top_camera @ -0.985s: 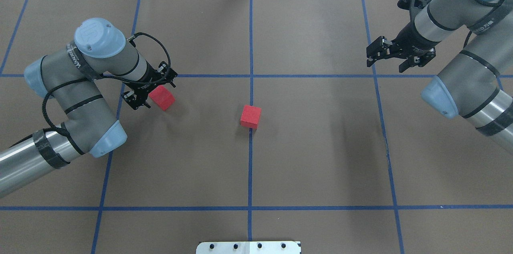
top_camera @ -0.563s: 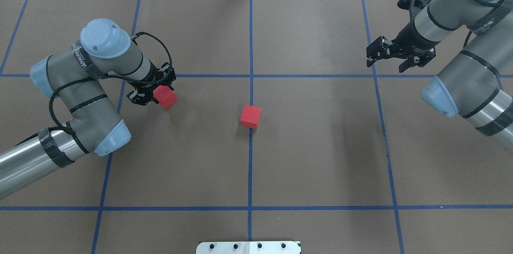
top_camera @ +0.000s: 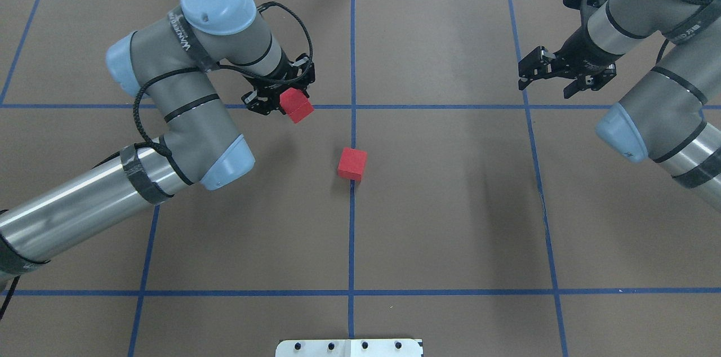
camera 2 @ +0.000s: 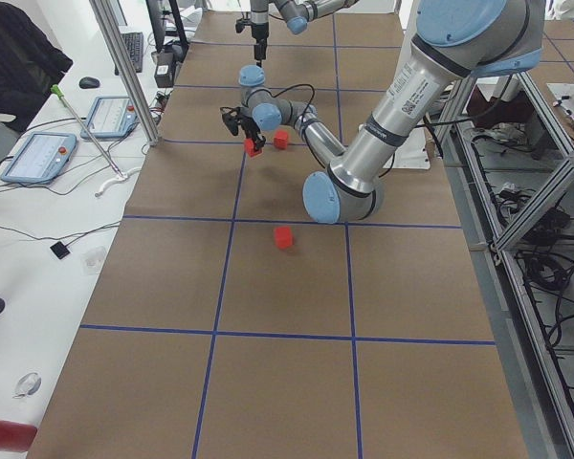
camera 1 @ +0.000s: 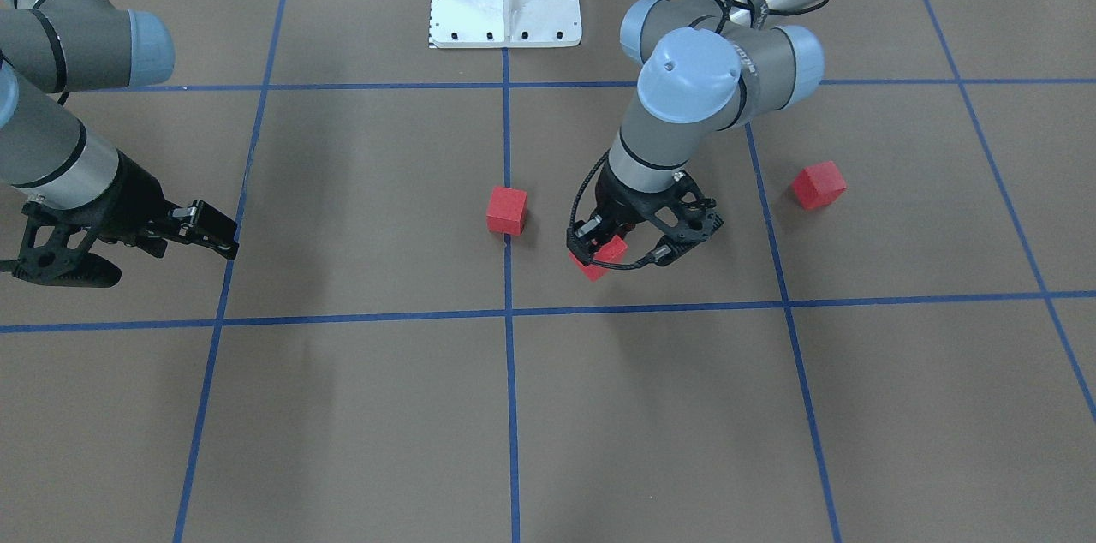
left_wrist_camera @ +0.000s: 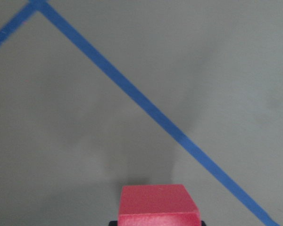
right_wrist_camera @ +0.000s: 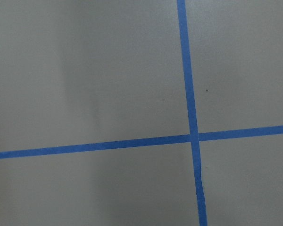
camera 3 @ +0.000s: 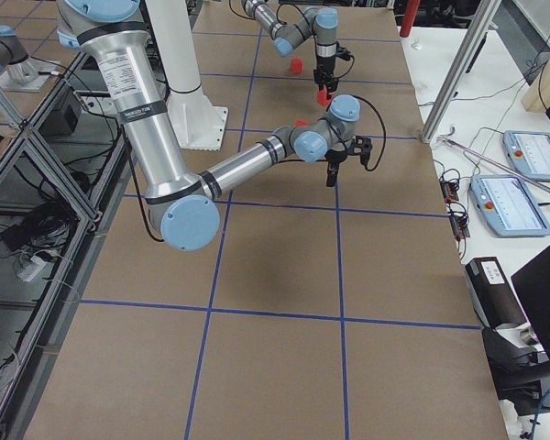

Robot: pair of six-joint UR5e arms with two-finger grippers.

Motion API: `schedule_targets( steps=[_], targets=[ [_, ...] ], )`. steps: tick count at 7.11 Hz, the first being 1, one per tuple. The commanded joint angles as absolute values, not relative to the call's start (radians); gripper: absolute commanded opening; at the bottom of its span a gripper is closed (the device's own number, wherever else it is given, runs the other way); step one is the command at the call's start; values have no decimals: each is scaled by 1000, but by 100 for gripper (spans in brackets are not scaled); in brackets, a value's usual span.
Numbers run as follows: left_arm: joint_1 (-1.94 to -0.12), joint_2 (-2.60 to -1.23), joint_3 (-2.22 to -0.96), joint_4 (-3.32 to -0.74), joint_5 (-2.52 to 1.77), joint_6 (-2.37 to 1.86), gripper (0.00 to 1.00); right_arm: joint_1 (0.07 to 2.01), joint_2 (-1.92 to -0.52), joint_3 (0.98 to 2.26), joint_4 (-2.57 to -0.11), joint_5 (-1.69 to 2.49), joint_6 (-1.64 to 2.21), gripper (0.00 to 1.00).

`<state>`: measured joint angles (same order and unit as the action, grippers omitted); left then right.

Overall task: Form red blocks into L shape at center
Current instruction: 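Carry the red cube with the left gripper beside the center cube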

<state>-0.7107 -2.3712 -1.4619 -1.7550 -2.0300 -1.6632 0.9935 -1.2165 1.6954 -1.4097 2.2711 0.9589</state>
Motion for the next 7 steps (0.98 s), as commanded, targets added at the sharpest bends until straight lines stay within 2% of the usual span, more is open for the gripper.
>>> schedule_targets(
  steps=[1, 4, 6, 7],
  targets=[
    [-672, -2459, -1410, -1735, -2026, -1416, 0, 1002, -1216, 1695, -1410, 2272, 959, 99],
    [-632, -2493, -1384, -1664, -2011, -1177, 0, 1002, -1218, 1698, -1410, 2270, 960, 99],
    [-586, -2589, -1268, -1670, -1920, -1173, 0, 1002, -1219, 1700, -1410, 2269, 960, 99],
    [-580, -2592, -1261, -1672, -1911, -1173, 0, 1002, -1223, 1700, -1410, 2269, 960, 99]
  ],
)
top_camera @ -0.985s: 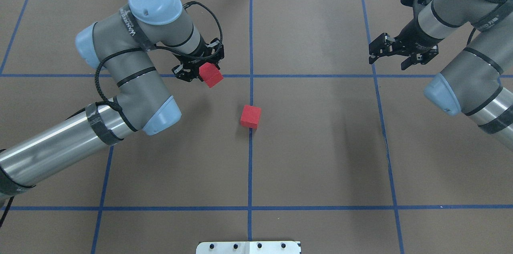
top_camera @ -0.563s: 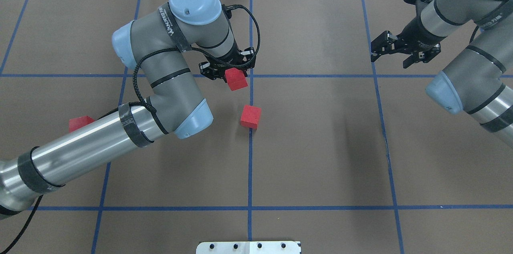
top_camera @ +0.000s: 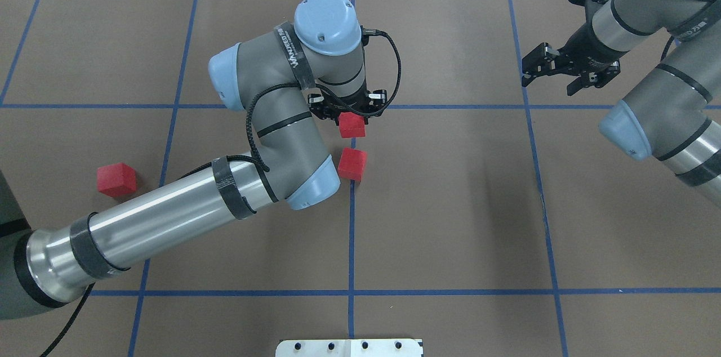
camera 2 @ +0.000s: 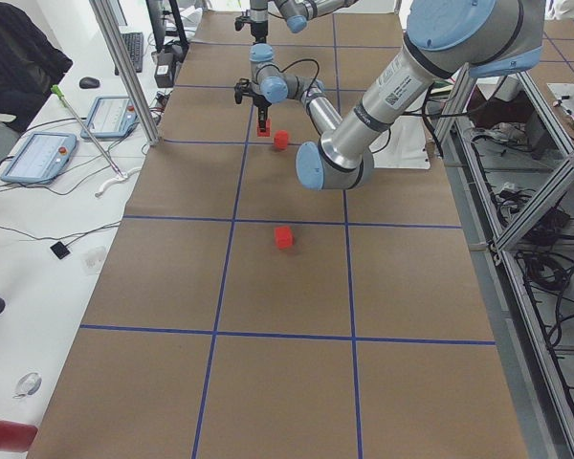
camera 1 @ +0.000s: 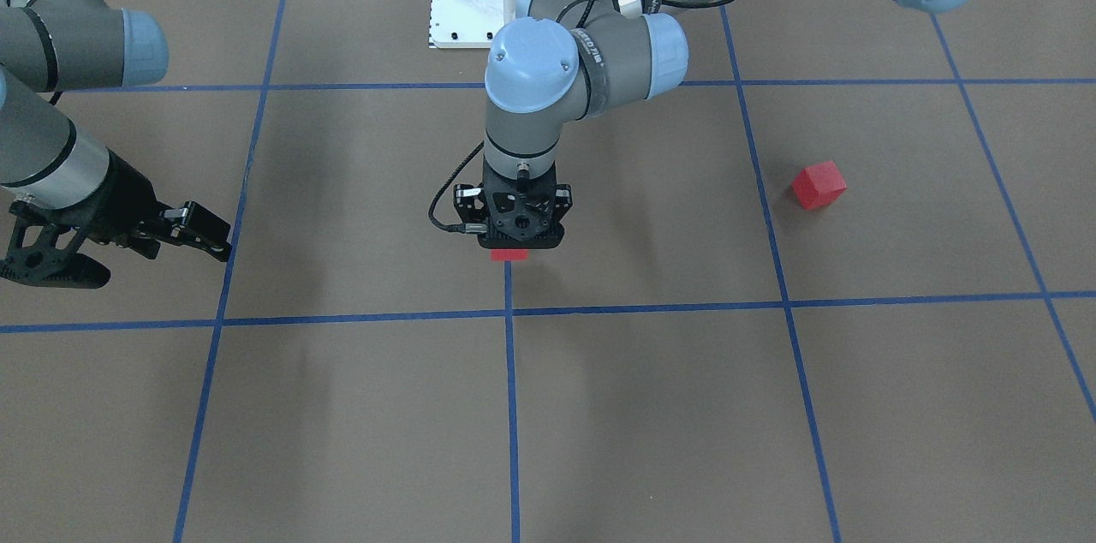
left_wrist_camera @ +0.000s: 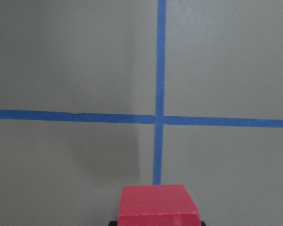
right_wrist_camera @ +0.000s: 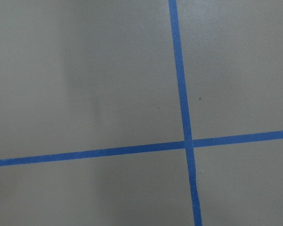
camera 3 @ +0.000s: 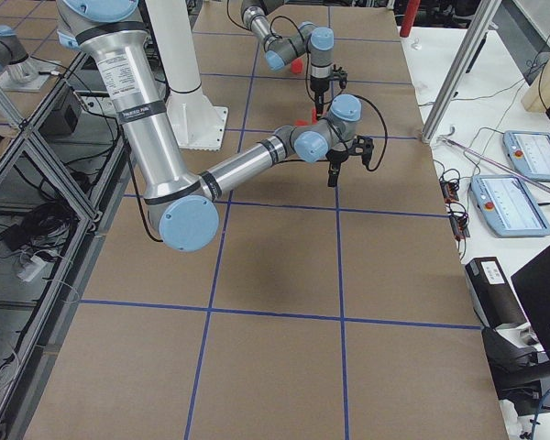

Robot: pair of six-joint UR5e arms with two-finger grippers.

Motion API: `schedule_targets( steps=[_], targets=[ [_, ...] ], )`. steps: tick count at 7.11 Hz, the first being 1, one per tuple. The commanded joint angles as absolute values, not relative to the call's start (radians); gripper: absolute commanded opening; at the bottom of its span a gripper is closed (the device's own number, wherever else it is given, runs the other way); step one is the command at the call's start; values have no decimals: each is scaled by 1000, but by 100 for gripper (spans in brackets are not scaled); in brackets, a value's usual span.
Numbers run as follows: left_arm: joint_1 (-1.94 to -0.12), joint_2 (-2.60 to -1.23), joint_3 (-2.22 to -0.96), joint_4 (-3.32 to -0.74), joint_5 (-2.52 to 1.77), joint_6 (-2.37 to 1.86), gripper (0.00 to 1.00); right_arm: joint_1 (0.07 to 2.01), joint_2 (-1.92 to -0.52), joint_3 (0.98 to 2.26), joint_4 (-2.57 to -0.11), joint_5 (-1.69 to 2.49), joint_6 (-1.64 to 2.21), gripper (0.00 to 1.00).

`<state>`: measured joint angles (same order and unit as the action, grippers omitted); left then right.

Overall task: Form red blocks into L shape at center
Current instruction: 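Carry the red cube with the left gripper beside the center cube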

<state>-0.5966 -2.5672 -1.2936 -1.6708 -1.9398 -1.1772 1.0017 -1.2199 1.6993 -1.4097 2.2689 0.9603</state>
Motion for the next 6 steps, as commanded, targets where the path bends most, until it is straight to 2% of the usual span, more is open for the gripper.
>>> schedule_targets(
  steps=[1, 6],
  targets=[
    [-578, -2592, -1252, -1672, -1908, -1172, 0, 1002, -1223, 1700, -1410, 2267, 960, 99],
    [-537, -2583, -1223, -1671, -1871, -1166, 0, 1000, -1224, 1700, -1410, 2267, 963, 99]
  ],
)
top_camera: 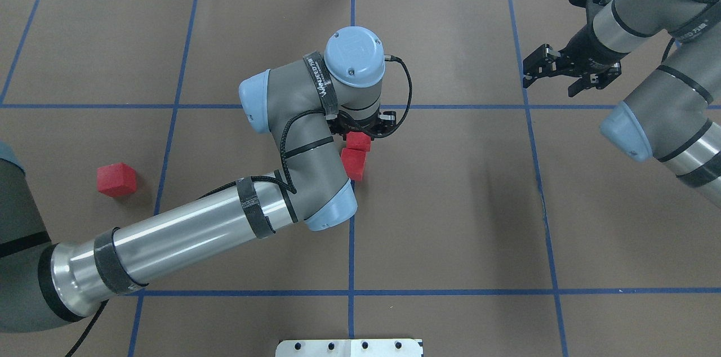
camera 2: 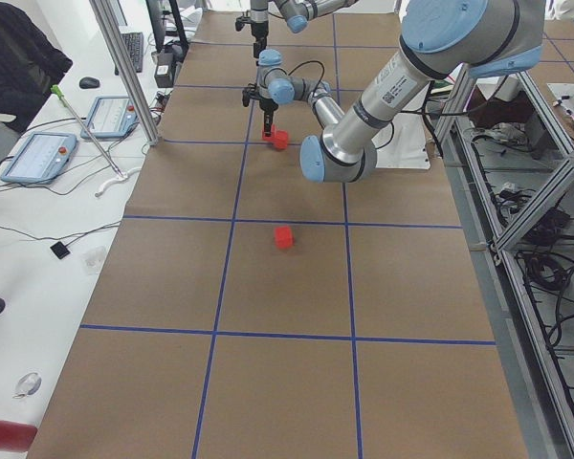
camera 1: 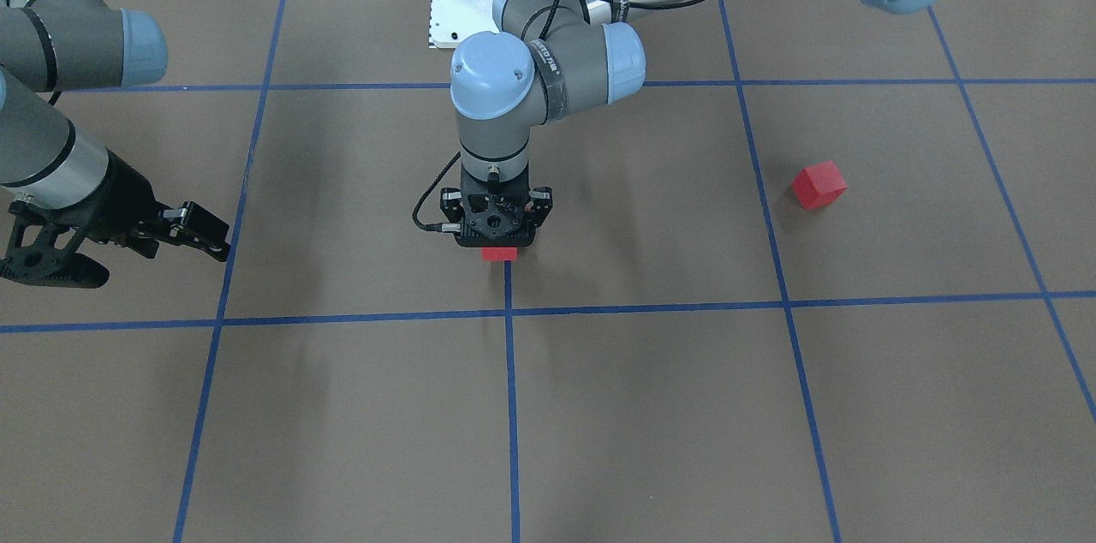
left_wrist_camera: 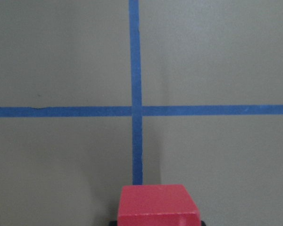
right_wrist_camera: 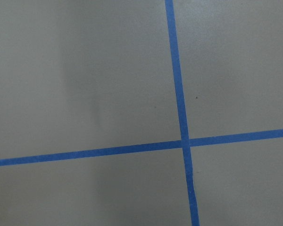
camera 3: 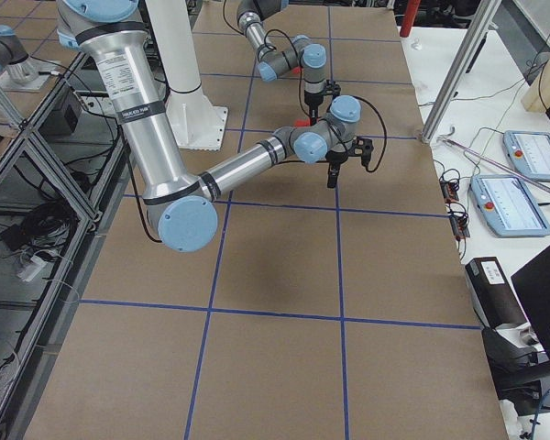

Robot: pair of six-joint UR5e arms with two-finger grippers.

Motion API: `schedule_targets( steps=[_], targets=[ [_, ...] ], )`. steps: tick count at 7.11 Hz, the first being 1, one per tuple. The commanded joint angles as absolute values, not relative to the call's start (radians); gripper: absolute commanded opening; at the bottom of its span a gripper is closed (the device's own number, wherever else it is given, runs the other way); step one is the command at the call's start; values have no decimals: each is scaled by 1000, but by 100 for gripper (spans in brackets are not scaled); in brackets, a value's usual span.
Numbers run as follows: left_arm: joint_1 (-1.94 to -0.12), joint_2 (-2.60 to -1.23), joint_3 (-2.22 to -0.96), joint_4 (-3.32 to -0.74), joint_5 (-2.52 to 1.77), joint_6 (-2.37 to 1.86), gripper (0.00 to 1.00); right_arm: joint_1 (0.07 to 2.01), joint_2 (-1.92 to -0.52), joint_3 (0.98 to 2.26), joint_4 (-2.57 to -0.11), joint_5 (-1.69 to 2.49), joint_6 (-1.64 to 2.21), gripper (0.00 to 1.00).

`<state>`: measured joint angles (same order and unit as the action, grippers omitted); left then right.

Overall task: Form red blocks into L shape at center
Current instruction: 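Lower the cube farther from the robot than the center cube and release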

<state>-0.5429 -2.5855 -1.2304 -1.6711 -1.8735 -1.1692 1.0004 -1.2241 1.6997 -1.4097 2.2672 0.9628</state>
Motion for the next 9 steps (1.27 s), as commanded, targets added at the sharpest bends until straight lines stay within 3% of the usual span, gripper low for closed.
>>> schedule_targets(
  steps=[1, 9],
  targets=[
    [-537, -2583, -1221, -1671, -1871, -1164, 0, 1000, -1224, 1700, -1410, 2266, 965, 99],
    [-548, -2583, -1213, -1649, -1873, -1120, 0, 999, -1224, 1698, -1410, 2264, 973, 99]
  ],
)
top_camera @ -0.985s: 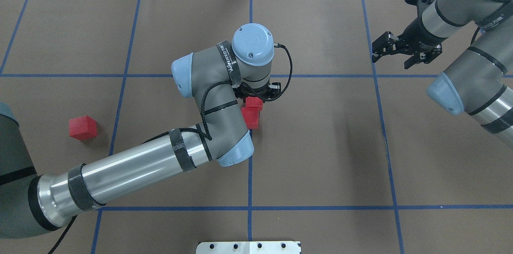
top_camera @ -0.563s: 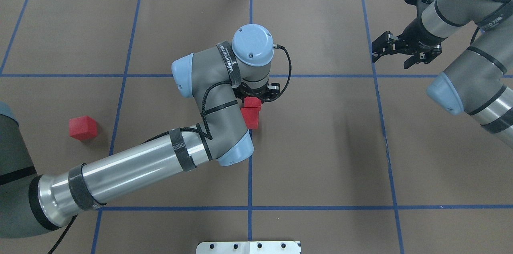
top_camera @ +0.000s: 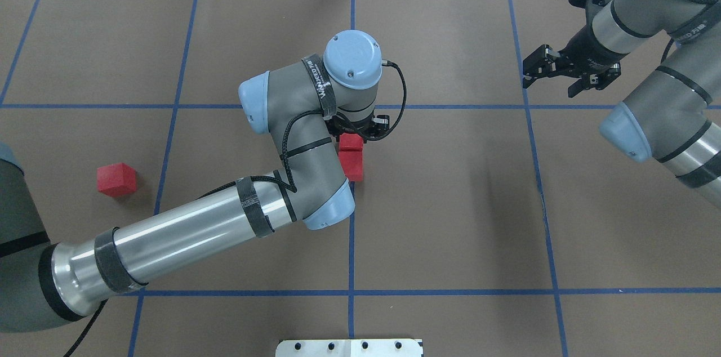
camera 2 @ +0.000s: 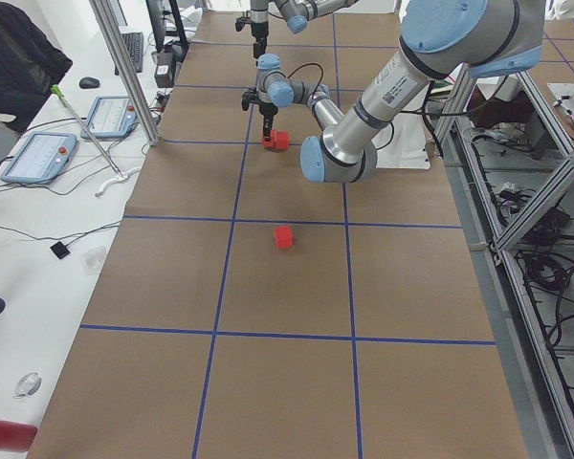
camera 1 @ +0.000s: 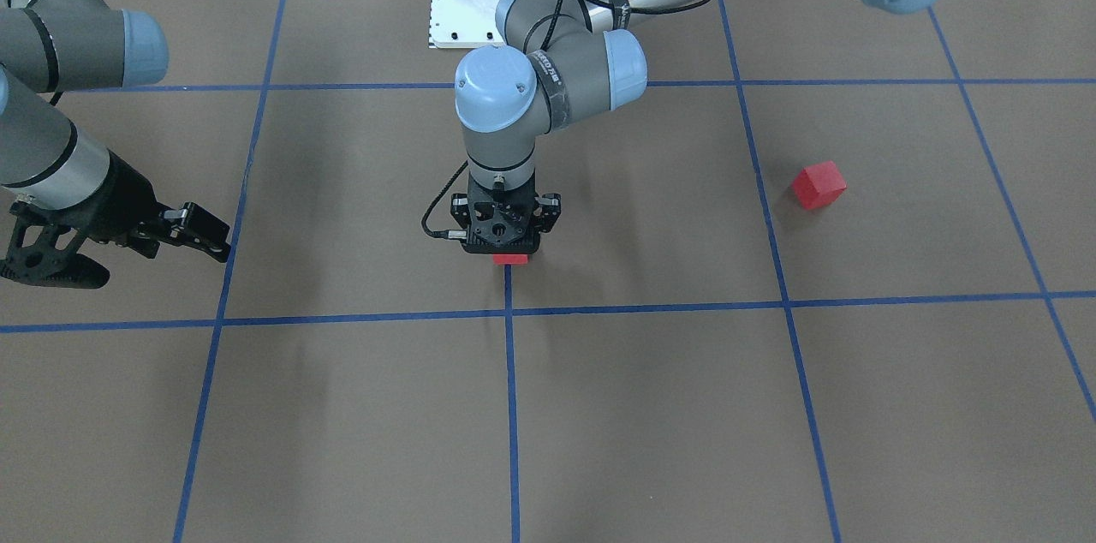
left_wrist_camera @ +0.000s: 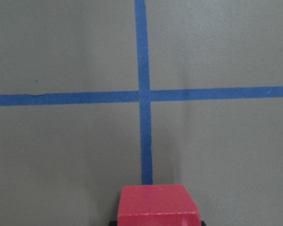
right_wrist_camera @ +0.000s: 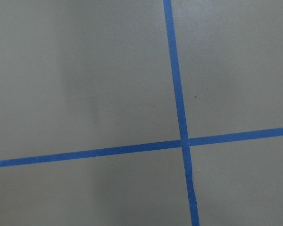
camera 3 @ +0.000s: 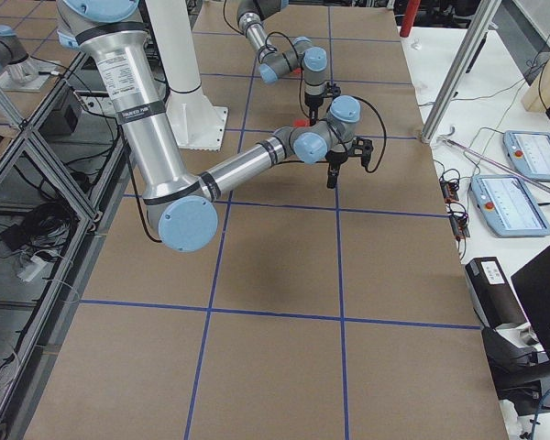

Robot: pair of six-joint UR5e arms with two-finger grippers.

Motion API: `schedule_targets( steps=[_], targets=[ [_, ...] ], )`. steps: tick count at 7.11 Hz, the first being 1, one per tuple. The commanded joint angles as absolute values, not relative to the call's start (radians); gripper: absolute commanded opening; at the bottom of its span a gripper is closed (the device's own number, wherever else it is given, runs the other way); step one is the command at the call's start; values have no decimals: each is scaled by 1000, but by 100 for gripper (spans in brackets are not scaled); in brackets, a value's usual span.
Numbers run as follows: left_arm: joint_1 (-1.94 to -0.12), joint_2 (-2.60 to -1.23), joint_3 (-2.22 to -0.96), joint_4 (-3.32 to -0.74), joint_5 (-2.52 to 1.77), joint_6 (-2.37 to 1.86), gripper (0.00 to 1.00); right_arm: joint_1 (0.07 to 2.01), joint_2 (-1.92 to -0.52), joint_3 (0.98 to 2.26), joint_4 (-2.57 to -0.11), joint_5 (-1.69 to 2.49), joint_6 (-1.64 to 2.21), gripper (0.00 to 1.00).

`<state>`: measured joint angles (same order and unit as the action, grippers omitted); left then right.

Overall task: Form red blocks into L shape at center
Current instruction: 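Lower the cube farther from the robot than the center cube and release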

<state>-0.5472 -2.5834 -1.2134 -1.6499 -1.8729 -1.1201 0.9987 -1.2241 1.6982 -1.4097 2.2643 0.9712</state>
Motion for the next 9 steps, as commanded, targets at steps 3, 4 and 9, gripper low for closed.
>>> schedule_targets(
  steps=[3, 4, 9],
  targets=[
    [-548, -2583, -1213, -1649, -1875, -1121, 0, 999, -1224, 1698, -1410, 2263, 973, 99],
    [-548, -2583, -1213, -1651, -1875, -1121, 0, 999, -1224, 1698, -1410, 2263, 973, 99],
    [-546, -2573, -1212, -1649, -1873, -1132, 93, 999, -1224, 1698, -1410, 2263, 973, 99]
  ],
)
